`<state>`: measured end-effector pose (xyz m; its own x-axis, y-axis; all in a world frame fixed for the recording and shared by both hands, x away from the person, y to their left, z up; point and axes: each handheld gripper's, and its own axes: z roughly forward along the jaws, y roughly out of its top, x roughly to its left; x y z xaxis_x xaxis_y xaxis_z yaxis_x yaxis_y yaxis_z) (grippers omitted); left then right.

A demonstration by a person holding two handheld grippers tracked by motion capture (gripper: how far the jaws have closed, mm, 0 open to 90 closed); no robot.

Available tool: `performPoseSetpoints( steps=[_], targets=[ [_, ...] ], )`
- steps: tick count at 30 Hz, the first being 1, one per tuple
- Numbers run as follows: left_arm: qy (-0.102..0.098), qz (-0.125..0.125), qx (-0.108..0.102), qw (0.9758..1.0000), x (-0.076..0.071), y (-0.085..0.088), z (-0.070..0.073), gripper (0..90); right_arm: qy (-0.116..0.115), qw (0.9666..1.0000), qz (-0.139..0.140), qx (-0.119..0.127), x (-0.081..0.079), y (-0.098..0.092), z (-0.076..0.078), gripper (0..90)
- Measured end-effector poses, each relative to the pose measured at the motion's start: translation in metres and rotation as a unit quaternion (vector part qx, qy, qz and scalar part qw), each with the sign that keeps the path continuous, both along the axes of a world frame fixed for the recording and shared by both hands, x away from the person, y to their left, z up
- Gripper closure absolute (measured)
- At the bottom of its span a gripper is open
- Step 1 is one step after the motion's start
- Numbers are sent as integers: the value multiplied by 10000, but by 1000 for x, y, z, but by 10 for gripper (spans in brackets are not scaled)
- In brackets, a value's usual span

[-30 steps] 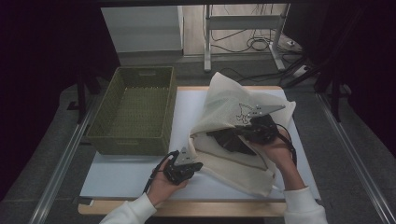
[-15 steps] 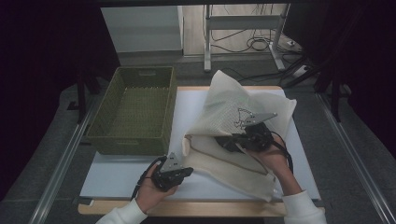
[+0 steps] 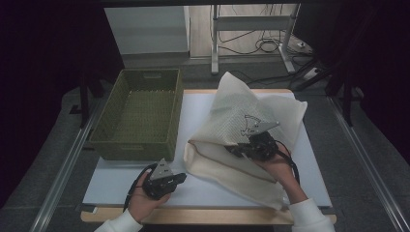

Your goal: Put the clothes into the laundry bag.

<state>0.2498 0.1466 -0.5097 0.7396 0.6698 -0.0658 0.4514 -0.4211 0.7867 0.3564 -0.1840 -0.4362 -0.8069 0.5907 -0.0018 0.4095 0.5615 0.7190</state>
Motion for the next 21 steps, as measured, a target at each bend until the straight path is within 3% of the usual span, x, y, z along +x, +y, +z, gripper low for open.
performPoseSetpoints(
  steps=[9, 15, 21],
  targets=[
    [12, 0, -64, 10000, -5, 12, -3, 765, 171, 9998, 31, -133, 0, 8, -19, 870],
    [-97, 353, -16, 9993, -6, 16, -5, 598, 318, 9991, -5, -267, 1, 14, -34, 869],
    [-51, 371, 2, 9993, -4, 16, -7, 519, 420, 9983, -23, -415, 4, 21, -50, 867]
  ],
)
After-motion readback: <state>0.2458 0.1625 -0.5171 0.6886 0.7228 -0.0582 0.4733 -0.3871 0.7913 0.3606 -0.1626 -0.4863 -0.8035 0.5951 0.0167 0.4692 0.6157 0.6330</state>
